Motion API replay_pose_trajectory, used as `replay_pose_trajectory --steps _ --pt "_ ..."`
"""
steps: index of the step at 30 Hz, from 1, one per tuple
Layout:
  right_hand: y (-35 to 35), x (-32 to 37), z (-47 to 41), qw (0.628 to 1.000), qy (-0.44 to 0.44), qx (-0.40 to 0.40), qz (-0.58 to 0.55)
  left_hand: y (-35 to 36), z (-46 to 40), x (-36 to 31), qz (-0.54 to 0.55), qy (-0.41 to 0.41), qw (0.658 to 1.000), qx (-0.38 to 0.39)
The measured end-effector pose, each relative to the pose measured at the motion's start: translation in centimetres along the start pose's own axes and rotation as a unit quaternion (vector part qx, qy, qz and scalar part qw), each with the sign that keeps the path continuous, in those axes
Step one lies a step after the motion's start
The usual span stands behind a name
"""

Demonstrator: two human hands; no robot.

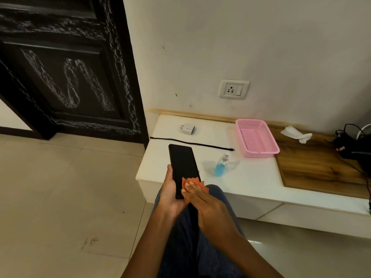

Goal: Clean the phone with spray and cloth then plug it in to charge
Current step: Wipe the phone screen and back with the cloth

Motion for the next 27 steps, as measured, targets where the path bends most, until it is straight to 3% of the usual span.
replay_pose_trajectory --steps 7,13,27 --pt "0.8 1.0 -0.3 0.999 -0.029 0.000 -0.017 -1.0 -0.5 -0.5 -0.037 0.003 0.999 -0.039" --pt "-0.2 -0.6 0.6 0.998 -0.035 -0.035 0.035 -0.2 -1.0 0.0 0.025 0.006 0.998 0.060" --pt "-1.2 -3.9 -4.3 0.996 0.057 -0.012 0.069 -0.1 -0.5 0.1 -0.024 0.027 0.992 0.117"
Point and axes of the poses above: each hand's wrist, its own z-axis away from the middle knuckle, its own y-axis out of the palm, x = y × z, the point moved 4 cm from there along -z, towards the middle knuckle, and after that the axes turned 2 degrees about -x, right-handed, at the moved point
